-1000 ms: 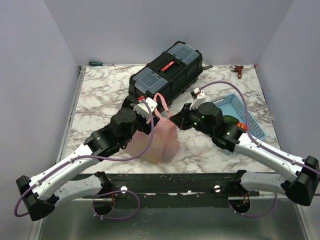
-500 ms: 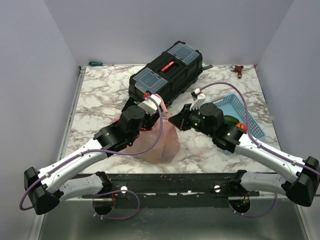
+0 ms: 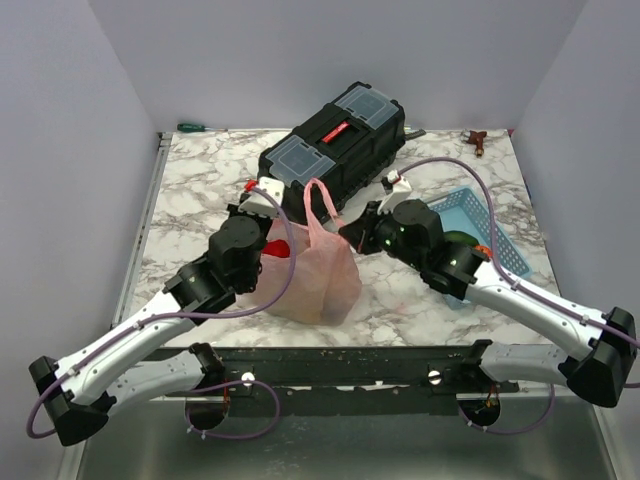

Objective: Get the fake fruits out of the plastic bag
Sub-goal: Untie the plastic bag at the center of the board, then adjust the plastic bag at the center of the board.

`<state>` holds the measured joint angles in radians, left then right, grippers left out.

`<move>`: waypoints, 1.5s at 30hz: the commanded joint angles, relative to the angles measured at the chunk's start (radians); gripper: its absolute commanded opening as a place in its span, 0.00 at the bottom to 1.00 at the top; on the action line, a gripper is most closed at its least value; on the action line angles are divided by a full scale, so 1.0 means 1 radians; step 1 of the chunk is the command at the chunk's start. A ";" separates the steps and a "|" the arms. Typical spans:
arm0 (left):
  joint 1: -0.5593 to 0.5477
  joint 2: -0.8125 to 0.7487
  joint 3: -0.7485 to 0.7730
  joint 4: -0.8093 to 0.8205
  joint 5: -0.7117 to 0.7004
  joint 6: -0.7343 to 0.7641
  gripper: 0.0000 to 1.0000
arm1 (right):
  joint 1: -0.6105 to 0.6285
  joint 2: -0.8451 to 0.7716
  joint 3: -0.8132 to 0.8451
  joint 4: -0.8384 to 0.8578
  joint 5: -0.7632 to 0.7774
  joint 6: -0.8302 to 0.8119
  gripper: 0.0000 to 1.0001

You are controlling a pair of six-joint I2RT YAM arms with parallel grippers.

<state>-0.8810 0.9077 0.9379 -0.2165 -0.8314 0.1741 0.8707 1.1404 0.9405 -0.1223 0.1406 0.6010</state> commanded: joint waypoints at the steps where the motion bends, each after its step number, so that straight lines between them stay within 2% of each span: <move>1: 0.014 -0.116 -0.060 0.127 -0.113 0.020 0.00 | -0.004 0.093 0.156 -0.039 0.031 -0.084 0.01; 7: 0.014 -0.279 -0.127 0.130 0.203 -0.030 0.00 | -0.009 0.276 0.482 -0.108 -0.133 -0.157 0.01; 11: 0.014 -0.307 -0.146 0.134 0.344 -0.056 0.00 | -0.009 0.296 0.518 -0.162 -0.120 -0.167 0.03; 12: 0.014 -0.300 -0.144 0.125 0.377 -0.060 0.00 | -0.008 0.285 0.495 -0.179 -0.088 -0.162 0.07; 14: 0.014 -0.274 -0.129 0.104 0.430 -0.071 0.00 | -0.008 0.260 0.454 -0.245 -0.001 -0.152 0.21; 17: 0.014 -0.236 -0.108 0.077 0.482 -0.088 0.00 | -0.007 0.234 0.426 -0.412 0.155 -0.108 0.38; 18: 0.014 -0.228 -0.105 0.075 0.500 -0.092 0.00 | -0.005 0.220 0.415 -0.449 0.165 -0.094 0.42; 23: 0.014 -0.205 -0.099 0.068 0.538 -0.105 0.00 | 0.048 0.100 0.387 -0.506 0.111 -0.053 0.64; 26: 0.014 -0.199 -0.097 0.068 0.541 -0.107 0.00 | 0.070 0.049 0.412 -0.525 0.090 -0.040 0.72; 30: 0.013 -0.202 -0.100 0.069 0.524 -0.101 0.00 | 0.091 0.039 0.447 -0.509 0.041 -0.115 0.80; 35: 0.013 -0.214 -0.111 0.083 0.503 -0.096 0.00 | 0.169 0.103 0.472 -0.448 0.029 -0.113 0.81; 39: 0.013 -0.216 -0.113 0.087 0.497 -0.093 0.00 | 0.287 0.163 0.498 -0.365 0.161 -0.138 0.82; 45: 0.013 -0.219 -0.116 0.088 0.496 -0.096 0.00 | 0.300 0.222 0.523 -0.299 0.364 -0.191 0.80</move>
<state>-0.8680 0.7013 0.8112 -0.1444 -0.3294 0.0814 1.1748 1.3457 1.4113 -0.5018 0.3218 0.4637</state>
